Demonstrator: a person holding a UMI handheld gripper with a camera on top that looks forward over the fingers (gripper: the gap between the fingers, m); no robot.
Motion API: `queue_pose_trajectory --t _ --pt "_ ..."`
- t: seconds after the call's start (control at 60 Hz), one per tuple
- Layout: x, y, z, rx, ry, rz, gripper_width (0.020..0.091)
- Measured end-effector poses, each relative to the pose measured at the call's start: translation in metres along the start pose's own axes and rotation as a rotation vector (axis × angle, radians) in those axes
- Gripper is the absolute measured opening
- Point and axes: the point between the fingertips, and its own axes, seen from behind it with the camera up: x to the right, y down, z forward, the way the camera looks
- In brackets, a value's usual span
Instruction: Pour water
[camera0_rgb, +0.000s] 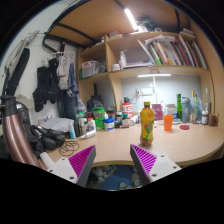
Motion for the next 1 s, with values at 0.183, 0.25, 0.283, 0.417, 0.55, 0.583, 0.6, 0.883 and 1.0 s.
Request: queue_pose_trajectory --t 0.183,0.25,0.283,0.417,0.55,0.583,0.6,0.883,1.0 --pt "-0.003 -0.004 0.002 0.019 -0.020 -0.022 0.0761" --pt "-0.004 -0.005 0.004 0.025 -0.028 -0.026 0.0761" --pt "-0.006 -0.006 0.004 0.029 -0.037 -0.027 0.0762" --pt "0.010 -0.018 0.013 0.060 -0.013 -0.069 0.0759" --pt "0.064 -0.031 0.040 0.089 0.116 -0.091 0.0759" --pt "0.080 -0.036 0.048 0.102 0.152 -0.088 0.0759" --pt "0.089 -0.039 0.053 0.109 0.171 -0.087 0.0759" --pt "0.165 -0.035 0.132 0.063 0.306 -0.073 0.0761" --pt "0.169 -0.029 0.164 0.033 0.302 -0.119 0.0759"
